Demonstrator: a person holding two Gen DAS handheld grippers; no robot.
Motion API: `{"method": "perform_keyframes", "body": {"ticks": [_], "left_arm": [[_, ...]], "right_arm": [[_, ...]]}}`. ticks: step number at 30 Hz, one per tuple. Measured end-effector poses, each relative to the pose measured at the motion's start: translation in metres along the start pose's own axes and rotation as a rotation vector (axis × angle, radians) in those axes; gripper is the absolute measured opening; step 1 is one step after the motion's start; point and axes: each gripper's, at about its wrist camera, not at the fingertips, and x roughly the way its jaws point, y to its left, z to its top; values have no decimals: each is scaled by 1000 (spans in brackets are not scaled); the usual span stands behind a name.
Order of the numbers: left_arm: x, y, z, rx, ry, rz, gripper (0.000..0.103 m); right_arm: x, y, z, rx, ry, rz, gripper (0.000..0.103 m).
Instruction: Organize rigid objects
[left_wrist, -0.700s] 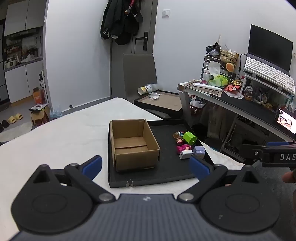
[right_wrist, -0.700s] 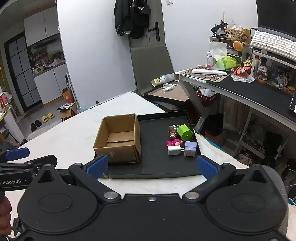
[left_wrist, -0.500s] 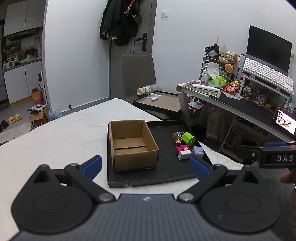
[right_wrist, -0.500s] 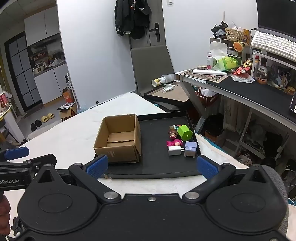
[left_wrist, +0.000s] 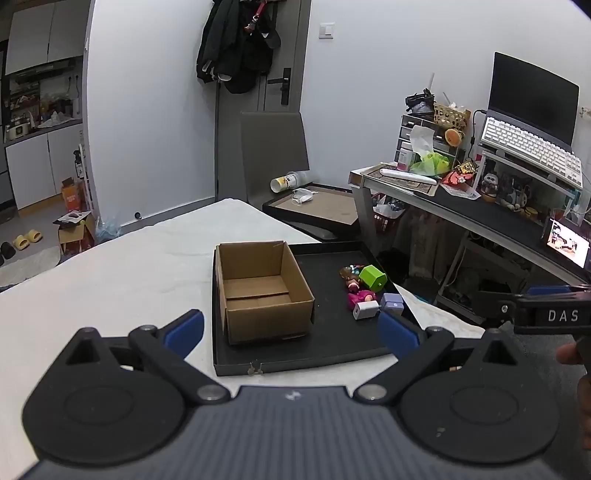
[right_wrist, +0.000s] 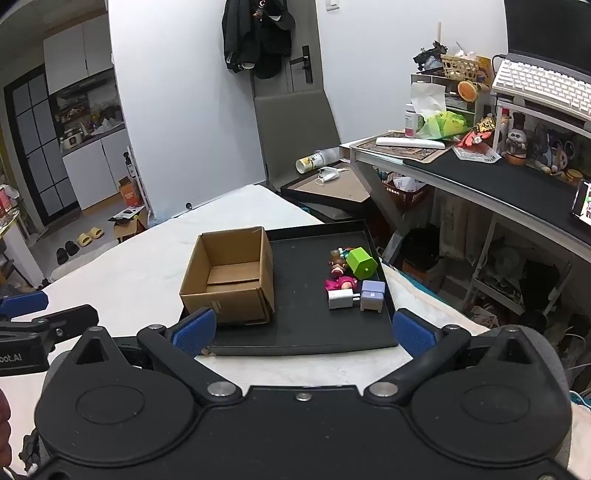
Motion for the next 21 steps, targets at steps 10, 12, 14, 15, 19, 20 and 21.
{"method": "perform_keyframes", "body": {"ticks": [10,12,14,15,19,20,21], "left_arm": [[1,2,-2,0,-4,-4,100],[0,2,-3,-1,-6,-2,100],[0,3,-3,-1,-5,-5,100],[0,3,-4,-1,-6,-6,100],[0,3,-4,1,-5,-6,100],[-1,2,-5,1,-6,-6,100],[-2,3,-5,1,-5,-6,100]], "right_arm": [[-1,-1,-2,6,0,10,103],[-1,-1,-1,7,-1,13,103],[-1,-1,-2,7,-1,13,103],[-1,-1,-2,5,-2,11,103],[-4,-1,-1,6,-6,9,103],[-4,0,-1,6,-6,9,103],[-4,0,-1,5,-7,8,103]]}}
